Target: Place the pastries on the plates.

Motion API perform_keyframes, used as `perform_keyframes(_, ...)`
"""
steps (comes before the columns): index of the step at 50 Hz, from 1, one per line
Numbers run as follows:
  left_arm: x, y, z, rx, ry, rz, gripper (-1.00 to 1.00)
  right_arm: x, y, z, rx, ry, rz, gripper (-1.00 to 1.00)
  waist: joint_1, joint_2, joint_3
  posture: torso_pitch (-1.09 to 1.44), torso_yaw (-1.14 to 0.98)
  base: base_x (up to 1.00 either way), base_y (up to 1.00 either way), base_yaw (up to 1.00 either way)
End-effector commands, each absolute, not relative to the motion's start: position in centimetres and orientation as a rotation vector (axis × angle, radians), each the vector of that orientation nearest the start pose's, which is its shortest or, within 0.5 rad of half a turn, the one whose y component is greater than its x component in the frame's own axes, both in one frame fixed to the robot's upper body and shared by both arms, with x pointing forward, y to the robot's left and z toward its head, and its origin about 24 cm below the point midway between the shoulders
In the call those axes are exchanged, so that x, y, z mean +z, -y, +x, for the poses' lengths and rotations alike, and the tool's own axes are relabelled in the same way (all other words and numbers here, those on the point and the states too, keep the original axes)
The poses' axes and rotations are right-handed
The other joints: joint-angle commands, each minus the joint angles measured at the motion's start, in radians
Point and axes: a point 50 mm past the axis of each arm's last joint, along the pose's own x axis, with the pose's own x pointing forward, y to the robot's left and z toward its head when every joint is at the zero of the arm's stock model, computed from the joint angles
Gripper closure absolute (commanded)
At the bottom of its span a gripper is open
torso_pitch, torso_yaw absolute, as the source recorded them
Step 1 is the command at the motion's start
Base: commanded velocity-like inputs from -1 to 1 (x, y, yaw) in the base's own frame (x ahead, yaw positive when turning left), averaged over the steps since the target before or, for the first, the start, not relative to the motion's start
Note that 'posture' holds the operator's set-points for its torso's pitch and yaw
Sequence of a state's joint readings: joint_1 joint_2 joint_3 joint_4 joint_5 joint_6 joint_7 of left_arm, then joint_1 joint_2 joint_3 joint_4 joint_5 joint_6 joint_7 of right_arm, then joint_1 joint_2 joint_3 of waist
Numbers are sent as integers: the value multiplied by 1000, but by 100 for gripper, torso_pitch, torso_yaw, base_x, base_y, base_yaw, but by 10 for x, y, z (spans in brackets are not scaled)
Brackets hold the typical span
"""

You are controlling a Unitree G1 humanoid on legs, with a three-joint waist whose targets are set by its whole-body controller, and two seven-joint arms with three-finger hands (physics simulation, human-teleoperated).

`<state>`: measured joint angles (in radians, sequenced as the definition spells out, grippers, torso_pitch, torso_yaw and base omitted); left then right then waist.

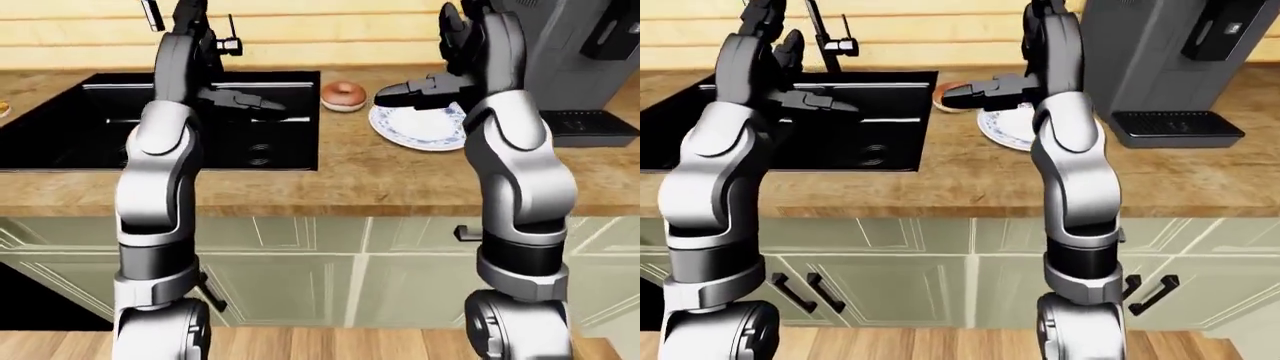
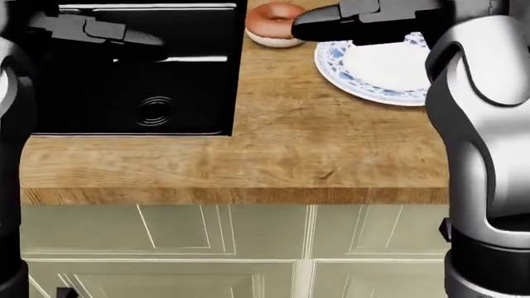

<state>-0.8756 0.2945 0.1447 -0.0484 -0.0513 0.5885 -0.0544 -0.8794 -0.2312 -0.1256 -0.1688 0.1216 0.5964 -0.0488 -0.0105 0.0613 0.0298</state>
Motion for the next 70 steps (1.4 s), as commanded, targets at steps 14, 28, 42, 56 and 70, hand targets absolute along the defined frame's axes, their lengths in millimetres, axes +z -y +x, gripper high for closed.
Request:
perform_keyframes(14, 291, -172, 341, -1, 402, 170, -100, 305, 148, 324, 26, 510, -85, -100, 38, -121, 5, 0, 0, 1, -25, 0)
perform_keyframes(28, 295, -171, 342, -5, 409, 174, -100, 305, 147, 324, 33, 507, -79, -100, 22, -18, -5, 0, 0, 10, -14, 0)
perform_keyframes(42, 294, -173, 341, 2, 412, 180, -100, 306, 146, 320, 39, 500, -116, -100, 32, -119, 14, 0, 0, 23, -14, 0)
perform_keyframes(56, 292, -173, 342, 1, 407, 182, -100, 304, 144, 319, 59, 502, -136, -100, 12, -64, -11, 0, 0, 2, 0, 0)
perform_keyframes(70, 293, -175, 343, 5, 409, 186, -100, 305, 142, 316, 74, 510, -132, -100, 11, -70, -7, 0, 0, 1, 0, 0)
